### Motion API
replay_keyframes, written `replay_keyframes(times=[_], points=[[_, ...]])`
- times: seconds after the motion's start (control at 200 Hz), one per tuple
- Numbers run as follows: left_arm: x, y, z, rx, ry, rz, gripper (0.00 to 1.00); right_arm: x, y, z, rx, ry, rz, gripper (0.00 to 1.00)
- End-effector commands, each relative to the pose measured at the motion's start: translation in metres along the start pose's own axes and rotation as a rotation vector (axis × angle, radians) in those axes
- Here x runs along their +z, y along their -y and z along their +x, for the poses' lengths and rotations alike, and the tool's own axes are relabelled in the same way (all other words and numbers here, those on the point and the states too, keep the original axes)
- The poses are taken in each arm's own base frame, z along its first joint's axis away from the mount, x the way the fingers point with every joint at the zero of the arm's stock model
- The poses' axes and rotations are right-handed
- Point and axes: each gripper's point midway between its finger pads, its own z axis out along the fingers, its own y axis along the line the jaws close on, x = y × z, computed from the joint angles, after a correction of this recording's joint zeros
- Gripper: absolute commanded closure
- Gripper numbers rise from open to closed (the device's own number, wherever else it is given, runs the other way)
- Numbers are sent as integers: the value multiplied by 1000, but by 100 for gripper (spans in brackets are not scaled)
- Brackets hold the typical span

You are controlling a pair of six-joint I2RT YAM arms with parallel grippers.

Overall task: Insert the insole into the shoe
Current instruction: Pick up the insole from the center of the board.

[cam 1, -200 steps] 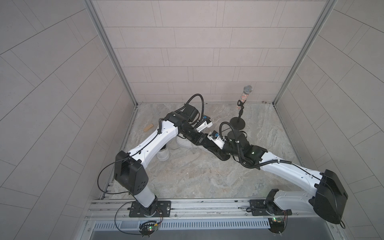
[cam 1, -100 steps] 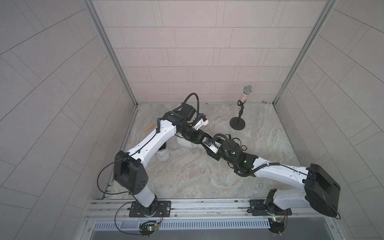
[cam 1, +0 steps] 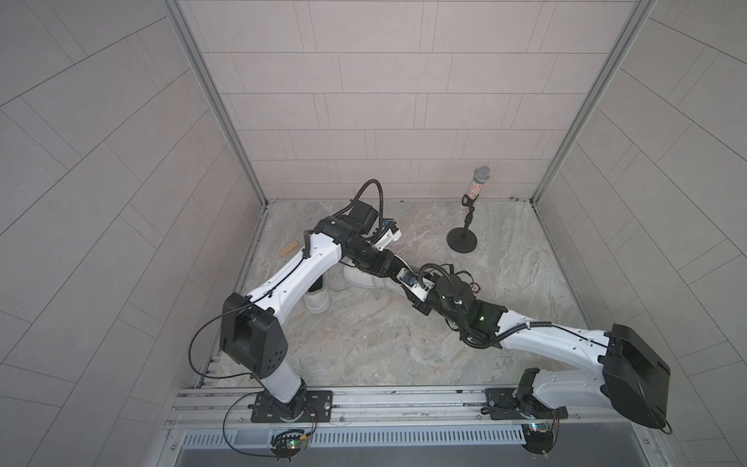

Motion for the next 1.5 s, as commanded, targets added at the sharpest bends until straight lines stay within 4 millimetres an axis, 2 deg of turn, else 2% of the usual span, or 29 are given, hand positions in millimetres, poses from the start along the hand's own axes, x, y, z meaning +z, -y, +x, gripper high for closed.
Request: replay_keyframes(times=[0.0, 0.195, 0.29, 0.35, 0.415, 0.485, 0.58, 0.71, 0.841, 0.991, 1.041, 1.051, 1.081, 1.251, 1.316, 1.391, 1.466, 1.496], points=[[-5, -13, -14, -19, 48, -56, 86, -8, -1, 11, 53, -77, -15, 59], [-4, -17, -21, -36, 88, -55, 65, -14, 0, 23, 105, -169, -33, 63], [-3, -14, -23, -13, 102, -32, 64, -15, 0, 22, 142, -183, -77, 64], [2, -17, -25, -14, 109, -23, 64, -11, 4, 21, 188, -177, -97, 69], [11, -25, -22, -31, 89, -37, 64, -5, 10, 22, 256, -187, -125, 70], [17, -33, -13, -29, 51, -65, 64, -2, 19, 28, 303, -222, -100, 68], [14, -49, -4, 9, 50, -162, 58, -5, 26, 35, 367, -251, -80, 63], [10, -55, -10, 14, 87, -203, 50, -9, 29, 50, 548, -271, -78, 52], [11, -53, -14, 4, 88, -189, 49, -8, 16, 64, 697, -280, -136, 50], [4, -53, -16, 10, 107, -210, 48, 0, -10, 80, 829, -287, -221, 47], [2, -52, -17, 16, 114, -211, 48, 7, -11, 79, 867, -255, -224, 45], [1, -51, -17, 17, 116, -212, 48, 6, -14, 88, 876, -272, -222, 45], [0, -50, -18, 19, 120, -211, 48, 9, -16, 92, 891, -269, -221, 44], [-8, -47, -17, 37, 128, -219, 45, 29, -23, 94, 936, -245, -252, 43], [-9, -45, -17, 46, 137, -217, 44, 38, -23, 92, 962, -217, -271, 45], [-11, -43, -17, 71, 140, -209, 41, 45, -25, 85, 995, -169, -309, 53], [-11, -40, -16, 120, 133, -200, 36, 47, -26, 72, 1011, -111, -363, 68], [-11, -39, -17, 147, 132, -197, 28, 47, -25, 68, 1014, -93, -374, 76]])
